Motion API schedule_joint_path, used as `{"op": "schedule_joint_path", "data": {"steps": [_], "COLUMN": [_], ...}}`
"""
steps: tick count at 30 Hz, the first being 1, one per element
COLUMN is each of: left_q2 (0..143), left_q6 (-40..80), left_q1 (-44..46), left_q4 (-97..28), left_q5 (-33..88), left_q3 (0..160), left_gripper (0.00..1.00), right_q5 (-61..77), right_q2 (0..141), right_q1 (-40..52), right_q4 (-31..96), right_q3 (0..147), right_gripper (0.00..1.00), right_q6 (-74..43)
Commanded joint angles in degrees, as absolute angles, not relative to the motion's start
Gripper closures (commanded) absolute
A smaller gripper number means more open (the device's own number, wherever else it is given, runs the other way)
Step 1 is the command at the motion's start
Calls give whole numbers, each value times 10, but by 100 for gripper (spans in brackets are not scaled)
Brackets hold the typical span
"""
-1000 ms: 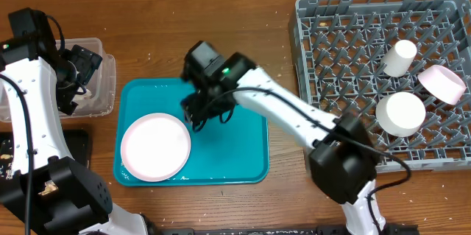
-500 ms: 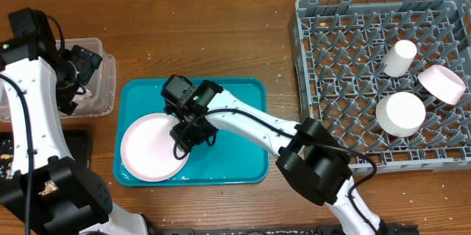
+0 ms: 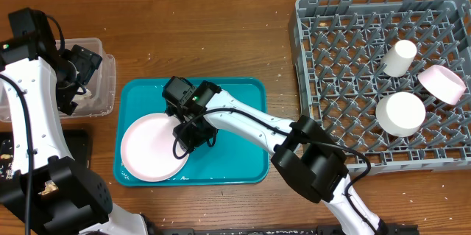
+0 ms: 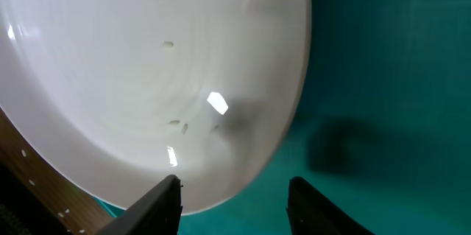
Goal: Sort waste into correct bins and load items into the dishwasher
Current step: 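Grasp the large plate rim and lift it upright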
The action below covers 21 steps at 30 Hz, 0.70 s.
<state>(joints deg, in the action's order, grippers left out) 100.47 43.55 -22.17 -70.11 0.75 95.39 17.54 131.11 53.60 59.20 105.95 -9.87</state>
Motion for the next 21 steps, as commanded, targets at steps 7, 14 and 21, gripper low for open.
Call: {"op": "schedule_joint_path", "data": {"steps": [7,14,21], "left_q2": [1004,1004,1004], "left_q6": [437,437,437], "left_q1": [-222,-222,-222], "left_q4": [-700,-700,-700], "left_q5": [-1,-1,-1], "left_q3": [965,965,965], "left_gripper": [0,0,0], "right_q5": [123,90,112], "right_q2": [1318,1319,1321], "right_q1": [518,516,528], "right_q4": [561,541,535], "right_q3": [1065,1065,1065], "right_gripper": [57,56,55], "right_q6": [-126,-131,-73]}}
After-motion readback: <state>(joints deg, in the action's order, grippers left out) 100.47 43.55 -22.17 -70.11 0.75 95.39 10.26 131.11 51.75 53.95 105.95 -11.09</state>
